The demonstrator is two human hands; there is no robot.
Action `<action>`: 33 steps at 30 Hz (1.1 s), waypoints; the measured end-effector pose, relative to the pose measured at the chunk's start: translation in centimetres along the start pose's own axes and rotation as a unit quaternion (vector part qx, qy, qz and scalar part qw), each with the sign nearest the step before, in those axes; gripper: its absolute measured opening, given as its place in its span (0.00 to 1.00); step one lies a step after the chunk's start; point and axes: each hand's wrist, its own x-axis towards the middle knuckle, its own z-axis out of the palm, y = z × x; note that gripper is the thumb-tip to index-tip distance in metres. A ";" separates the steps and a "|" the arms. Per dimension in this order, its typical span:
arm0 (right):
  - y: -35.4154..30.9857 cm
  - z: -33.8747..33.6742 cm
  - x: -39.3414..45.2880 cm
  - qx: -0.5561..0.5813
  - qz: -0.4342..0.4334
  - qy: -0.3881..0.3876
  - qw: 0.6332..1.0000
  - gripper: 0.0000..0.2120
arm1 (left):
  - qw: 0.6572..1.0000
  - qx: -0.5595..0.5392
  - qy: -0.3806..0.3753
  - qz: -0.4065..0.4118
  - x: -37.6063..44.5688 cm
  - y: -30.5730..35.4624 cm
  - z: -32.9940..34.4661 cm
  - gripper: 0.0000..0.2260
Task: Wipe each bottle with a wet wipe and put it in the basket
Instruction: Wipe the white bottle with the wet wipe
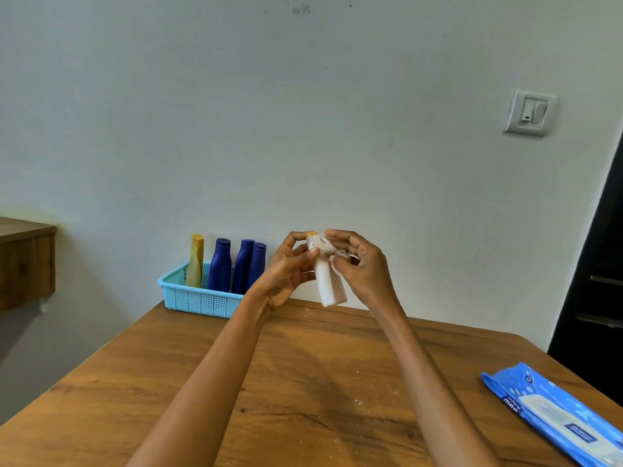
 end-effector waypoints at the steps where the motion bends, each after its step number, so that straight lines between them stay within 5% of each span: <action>1: 0.0 -0.1 0.0 0.005 0.007 -0.008 1.000 0.13 | 1.000 0.000 0.006 0.001 -0.1 0.1 -0.1 0.31; 5: 0.6 -0.4 0.1 -0.033 0.019 0.048 0.998 0.06 | 1.000 0.014 0.013 -0.004 0.0 0.3 0.1 0.27; 9: 0.4 0.1 0.1 -0.011 0.019 0.104 0.994 0.13 | 0.999 0.039 -0.001 -0.018 0.0 0.0 0.9 0.15; 14: 0.0 0.4 -0.1 -0.006 0.020 0.050 0.999 0.09 | 0.997 0.038 0.073 -0.001 0.2 0.0 1.0 0.17; 18: 0.4 0.7 -0.1 -0.035 0.067 0.002 0.997 0.17 | 0.984 0.075 0.163 -0.019 0.7 0.2 1.3 0.19; 23: 1.3 0.1 -0.1 -0.082 0.082 0.009 0.993 0.21 | 0.972 0.144 0.178 -0.049 1.1 -0.1 1.8 0.16; 29: 2.2 -2.4 0.0 0.150 0.171 0.032 0.973 0.16 | 0.988 0.072 0.121 -0.065 1.1 0.6 2.0 0.14; 33: 2.2 -2.8 0.2 0.203 0.183 -0.003 0.962 0.16 | 0.994 0.008 0.085 -0.074 0.5 0.5 2.0 0.10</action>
